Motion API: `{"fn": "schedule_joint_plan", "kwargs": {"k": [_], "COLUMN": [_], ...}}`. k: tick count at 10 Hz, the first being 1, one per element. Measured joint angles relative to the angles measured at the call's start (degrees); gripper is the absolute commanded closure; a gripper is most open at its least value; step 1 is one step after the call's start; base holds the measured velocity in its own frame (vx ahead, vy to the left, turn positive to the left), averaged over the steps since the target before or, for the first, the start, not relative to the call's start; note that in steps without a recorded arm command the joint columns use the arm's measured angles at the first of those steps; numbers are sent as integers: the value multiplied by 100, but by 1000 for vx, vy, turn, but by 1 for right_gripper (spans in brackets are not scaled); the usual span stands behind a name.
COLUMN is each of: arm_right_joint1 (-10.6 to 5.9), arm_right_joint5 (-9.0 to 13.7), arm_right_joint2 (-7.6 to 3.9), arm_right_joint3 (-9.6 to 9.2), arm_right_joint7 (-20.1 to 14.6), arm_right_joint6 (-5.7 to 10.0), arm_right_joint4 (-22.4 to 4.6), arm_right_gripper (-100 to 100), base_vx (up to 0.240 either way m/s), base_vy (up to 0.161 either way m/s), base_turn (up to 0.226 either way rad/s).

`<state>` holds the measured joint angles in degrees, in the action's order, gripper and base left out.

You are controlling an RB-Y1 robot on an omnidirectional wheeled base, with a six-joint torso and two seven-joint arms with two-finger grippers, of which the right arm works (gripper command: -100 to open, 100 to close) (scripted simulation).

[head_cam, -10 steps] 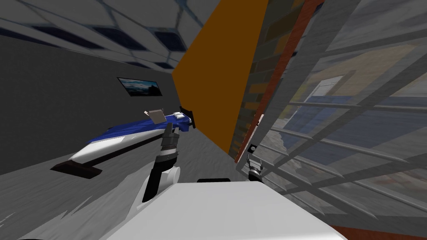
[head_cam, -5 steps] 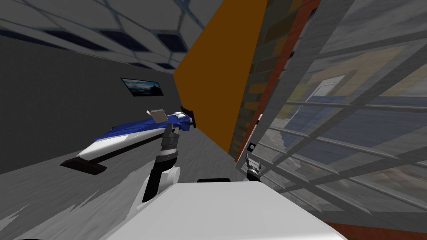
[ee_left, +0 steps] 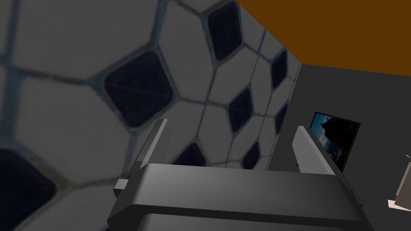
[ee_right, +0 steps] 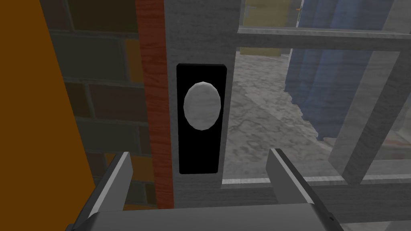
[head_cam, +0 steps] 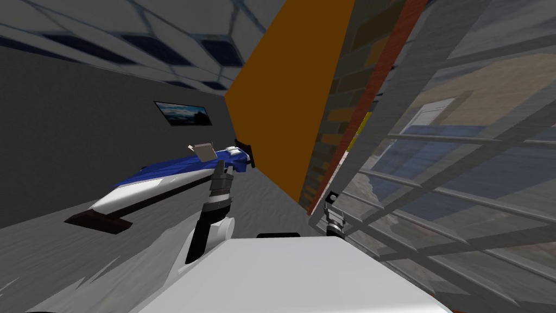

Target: Pull the door open

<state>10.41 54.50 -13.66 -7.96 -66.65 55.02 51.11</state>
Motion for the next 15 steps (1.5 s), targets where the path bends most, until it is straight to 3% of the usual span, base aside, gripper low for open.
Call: {"fn": "schedule_joint_plan", "kwargs": {"k": [2,4,8,10,11,15], "arm_right_joint1": [-42,88,276,295,297,292], "arm_right_joint5": [-32,-20,-46,-51,-52,-52], "arm_right_joint2": [-154,-394,-722,-840,-848,-844], "arm_right_joint3": [-41,-39,-85,-96,-94,-95], "arm_right_joint7": [-306,-575,-1063,-1233,-1253,-1228], "arm_right_joint6": [98,77,155,169,178,164], "arm_right_joint4": [-287,-279,-415,-502,-508,-504], "arm_right_gripper": [-100,-100,-100,-100,100,100], "base_vx": [128,114,139,104,-13,-14], "base_vy": [0,4,0,-19,5,1], "base_turn": [1,-2,-1,-4,2,4]}}
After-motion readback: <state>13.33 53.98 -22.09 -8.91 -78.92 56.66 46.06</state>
